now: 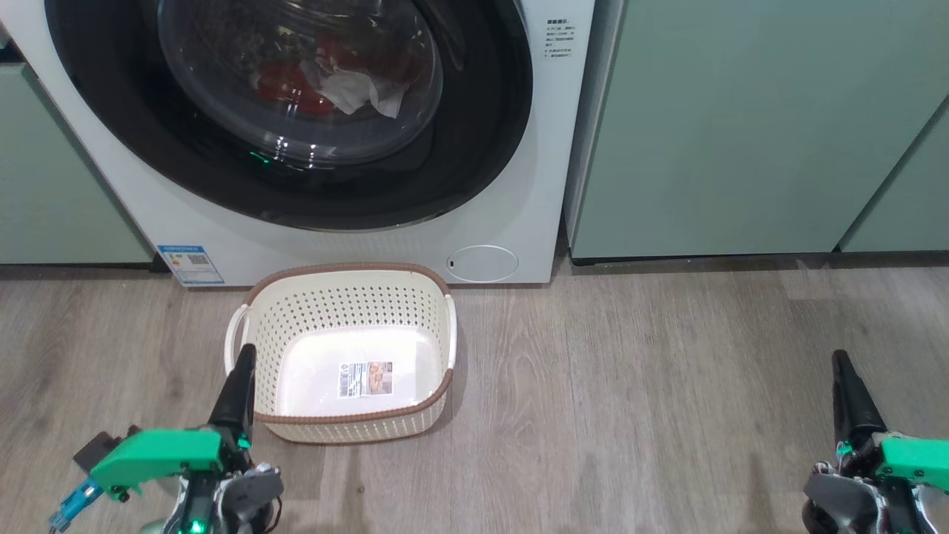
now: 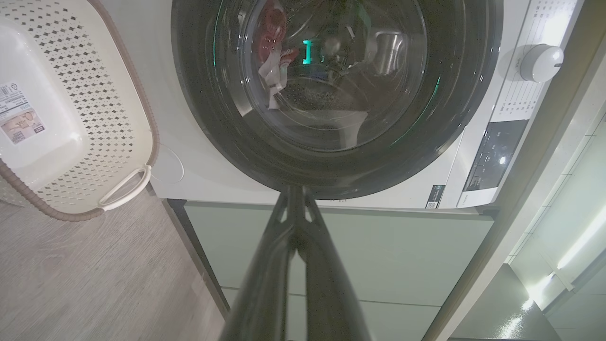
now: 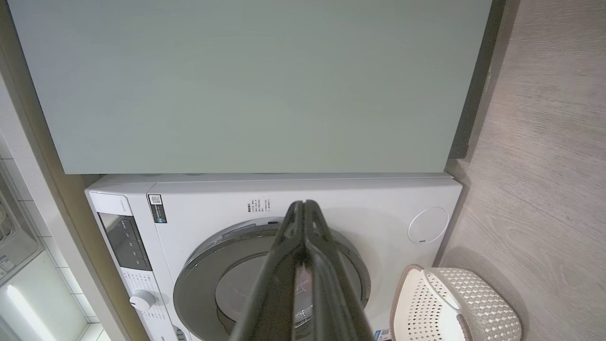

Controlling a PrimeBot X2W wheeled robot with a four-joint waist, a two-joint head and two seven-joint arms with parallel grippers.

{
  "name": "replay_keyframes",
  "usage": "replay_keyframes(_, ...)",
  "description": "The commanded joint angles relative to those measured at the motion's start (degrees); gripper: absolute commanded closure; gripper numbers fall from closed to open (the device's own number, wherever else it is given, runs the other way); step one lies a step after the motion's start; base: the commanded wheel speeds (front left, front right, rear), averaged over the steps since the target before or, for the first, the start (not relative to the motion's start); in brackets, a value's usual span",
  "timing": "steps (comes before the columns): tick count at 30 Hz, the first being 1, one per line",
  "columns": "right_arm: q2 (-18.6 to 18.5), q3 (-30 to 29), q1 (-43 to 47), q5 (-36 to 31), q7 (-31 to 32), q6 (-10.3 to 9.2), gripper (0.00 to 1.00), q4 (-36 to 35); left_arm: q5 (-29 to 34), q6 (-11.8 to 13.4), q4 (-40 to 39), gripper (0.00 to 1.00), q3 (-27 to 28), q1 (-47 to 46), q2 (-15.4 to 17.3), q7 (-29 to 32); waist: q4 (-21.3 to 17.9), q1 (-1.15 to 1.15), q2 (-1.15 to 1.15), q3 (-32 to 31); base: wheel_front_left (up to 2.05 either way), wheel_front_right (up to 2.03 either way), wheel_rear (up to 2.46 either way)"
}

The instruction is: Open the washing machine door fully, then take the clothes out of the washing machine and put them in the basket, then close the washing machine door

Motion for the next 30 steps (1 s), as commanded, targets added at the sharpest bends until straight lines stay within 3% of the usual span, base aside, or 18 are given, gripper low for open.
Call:
replay_keyframes(1, -0.10, 1.16, -2.64, 0.35, 0.32, -0.01, 1.00, -2.41, -0.31, -0.37, -2.01, 1.00, 1.78, -3.18, 0.31, 0.33, 0.00, 0.00, 0.00, 0.00, 0.00, 0.00, 0.00)
replay_keyframes(17, -0.10, 1.16, -2.64, 0.35, 0.32, -0.01, 1.00, -2.41, -0.31, -0.37, -2.01, 1.00, 1.78, -3.18, 0.31, 0.33, 0.00, 0.00, 0.00, 0.00, 0.00, 0.00, 0.00)
replay_keyframes(18, 0.00, 0.00, 0.00, 0.00, 0.00, 0.00, 0.00, 0.00, 0.00, 0.00, 0.00, 0.00, 0.00, 0.00, 0.00, 0.00, 0.00, 0.00, 0.00, 0.00, 0.00, 0.00, 0.00)
replay_keyframes(22, 0.19, 0.20, 1.00, -0.02, -0.11, 0.02, 0.00, 2.83, 0.09, 0.06, 2.67, 0.00, -0.10, 1.51, -0.16, -0.11, 0.00, 0.00, 0.00, 0.03, 0.00, 0.00, 0.00)
replay_keyframes(30, 0.17, 1.39, 0.67, -0.01, -1.46, 0.02, 0.00, 2.11, 1.36, 0.04, 2.41, 0.00, 0.05, 0.88, -0.13, -1.46, 0.02, 0.00, 0.00, 0.15, 0.00, 0.00, 0.00)
